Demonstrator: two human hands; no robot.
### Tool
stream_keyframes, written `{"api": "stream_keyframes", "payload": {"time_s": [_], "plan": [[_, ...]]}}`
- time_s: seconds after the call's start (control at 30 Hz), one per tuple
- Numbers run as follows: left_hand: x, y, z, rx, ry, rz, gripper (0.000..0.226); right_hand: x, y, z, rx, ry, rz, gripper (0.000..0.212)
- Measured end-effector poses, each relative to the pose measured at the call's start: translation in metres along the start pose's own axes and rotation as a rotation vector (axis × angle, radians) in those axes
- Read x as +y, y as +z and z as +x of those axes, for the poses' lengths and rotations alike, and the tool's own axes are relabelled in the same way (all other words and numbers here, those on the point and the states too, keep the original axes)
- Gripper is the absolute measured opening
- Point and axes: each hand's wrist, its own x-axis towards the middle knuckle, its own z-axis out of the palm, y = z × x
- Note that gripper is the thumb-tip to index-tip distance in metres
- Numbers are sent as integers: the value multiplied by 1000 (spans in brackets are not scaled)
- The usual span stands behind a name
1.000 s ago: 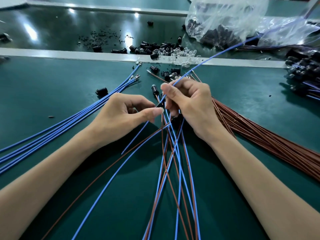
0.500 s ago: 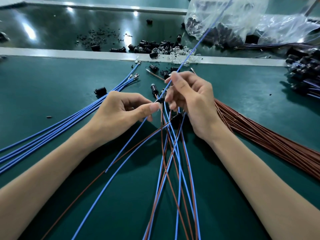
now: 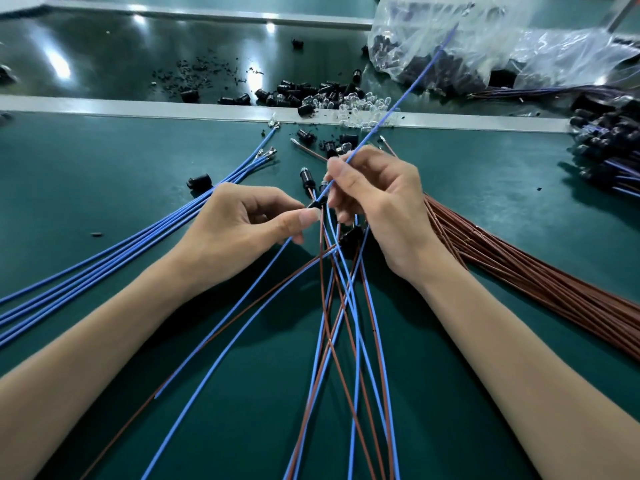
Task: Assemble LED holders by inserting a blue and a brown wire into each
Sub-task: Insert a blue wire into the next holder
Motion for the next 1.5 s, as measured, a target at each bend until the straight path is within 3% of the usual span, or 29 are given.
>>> {"api": "stream_keyframes", "payload": {"time_s": [0.13, 0.27, 0.47, 0.53, 0.6, 0.73, 0.8, 0.9, 1.37, 1.5], "plan": [[1, 0, 0, 7, 18, 4, 17, 1, 2, -2, -73, -9, -103, 19], [0, 0, 1, 21, 13, -4, 18, -1, -1, 0, 6, 43, 74, 20], [-1, 1, 0, 28, 16, -12, 16, 2, 4, -3, -55, -49, -180, 25], [0, 0, 1, 37, 32, -2, 15, 0, 5, -4, 13, -49, -203, 33], [0, 1, 2, 62, 37, -31, 15, 0, 3, -3, 168, -147, -398, 40], [-2, 1, 4, 95, 30, -77, 16, -2, -8, 1, 434, -360, -1038, 16], [-3, 1, 5, 94, 33, -88, 18, -4, -16, 3, 457, -287, -1243, 19], [-5, 0, 5, 96, 40, -96, 19, -4, -25, 3, 390, -36, -1427, 30], [-8, -1, 6, 104, 57, -92, 19, -9, -38, 7, 346, 111, -1250, 19], [-9, -1, 6, 98, 52, -100, 19, -13, -38, 5, 346, 187, -1375, 27]]}}
